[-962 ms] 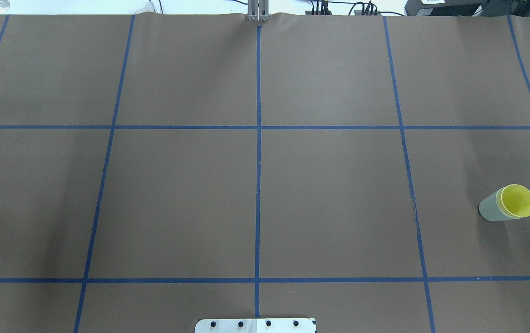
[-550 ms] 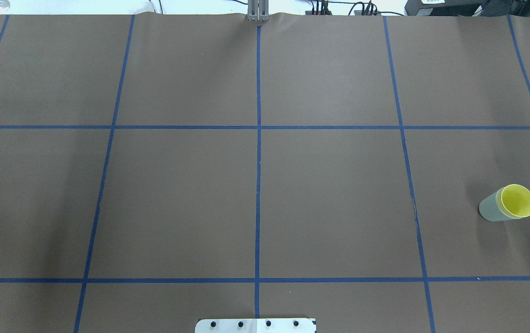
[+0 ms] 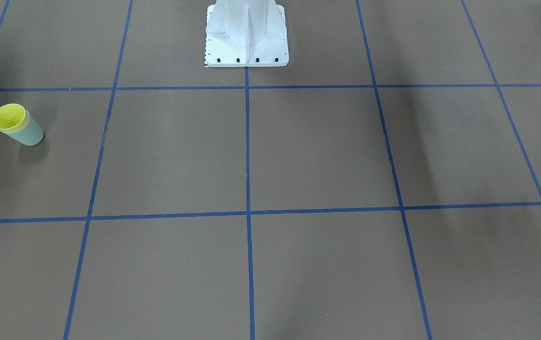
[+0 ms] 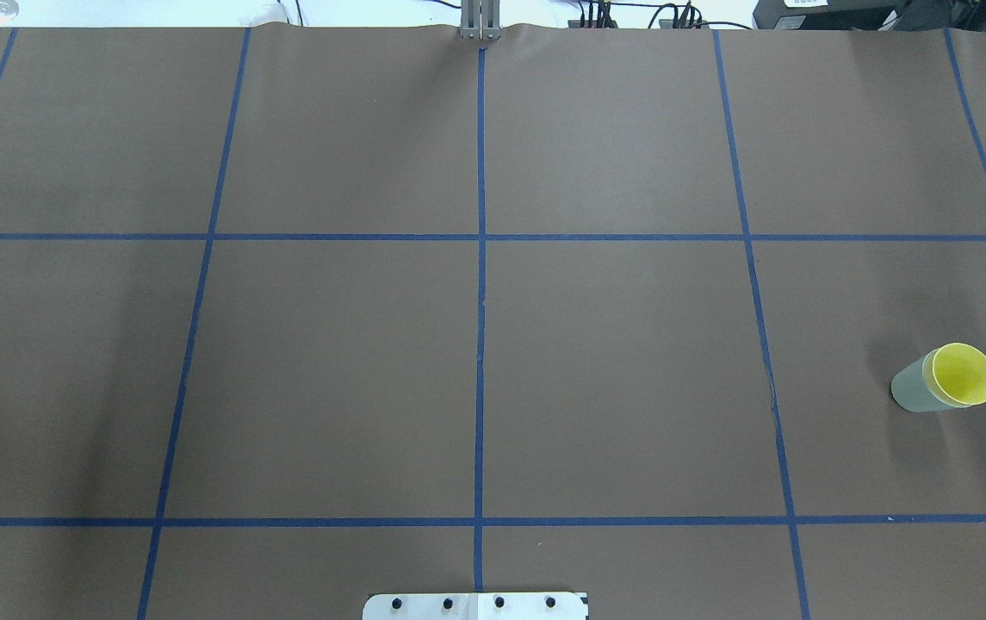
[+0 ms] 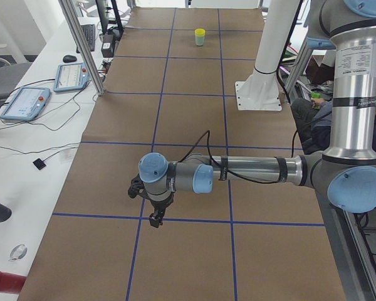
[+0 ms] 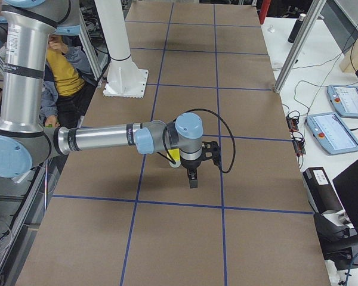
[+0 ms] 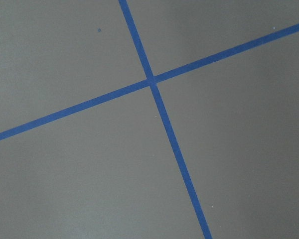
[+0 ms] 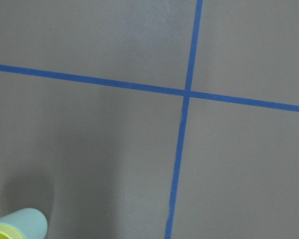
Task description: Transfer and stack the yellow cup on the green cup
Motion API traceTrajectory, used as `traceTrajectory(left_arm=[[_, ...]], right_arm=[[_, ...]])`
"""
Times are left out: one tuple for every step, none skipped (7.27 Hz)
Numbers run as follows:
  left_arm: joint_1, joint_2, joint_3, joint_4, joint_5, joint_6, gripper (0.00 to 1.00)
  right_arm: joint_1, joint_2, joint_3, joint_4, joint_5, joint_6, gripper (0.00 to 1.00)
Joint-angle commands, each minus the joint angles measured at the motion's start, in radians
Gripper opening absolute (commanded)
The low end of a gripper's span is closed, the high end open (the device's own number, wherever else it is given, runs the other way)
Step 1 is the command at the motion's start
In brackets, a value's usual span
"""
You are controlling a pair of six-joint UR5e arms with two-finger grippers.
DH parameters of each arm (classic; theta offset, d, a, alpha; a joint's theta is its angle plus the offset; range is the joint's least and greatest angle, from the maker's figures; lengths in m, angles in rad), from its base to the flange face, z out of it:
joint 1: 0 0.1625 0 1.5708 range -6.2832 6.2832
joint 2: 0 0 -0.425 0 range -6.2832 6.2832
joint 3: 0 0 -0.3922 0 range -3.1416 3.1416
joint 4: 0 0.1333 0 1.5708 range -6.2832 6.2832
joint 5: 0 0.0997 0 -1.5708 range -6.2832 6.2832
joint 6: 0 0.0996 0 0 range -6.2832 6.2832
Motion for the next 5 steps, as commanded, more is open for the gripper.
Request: traceTrajectory(left_arm=[[0.001, 0.003, 0.002, 0.0, 0.0, -0.002, 1.0], [0.001, 0.003, -0.001, 0.002, 0.0, -0.005, 1.0], [0.001, 0.003, -0.005, 0.003, 0.0, -0.005, 1.0], [0.001, 0.003, -0.002, 0.005, 0.002, -0.005, 1.0], [0.001, 0.004, 0.002, 0.006, 0.003, -0.005, 1.0]], right_arm=[[0.004, -0.031, -0.024, -0.008, -0.031, -0.019, 1.0], [0.004, -0.035, -0.03, -0.008, -0.031, -0.017, 1.0], [0.004, -0.035, -0.032, -0.01, -0.031, -0.016, 1.0], [0.004, -0.035, -0.032, -0.01, -0.031, -0.014, 1.0], [0.004, -0.036, -0.033, -0.01, -0.031, -0.014, 1.0]])
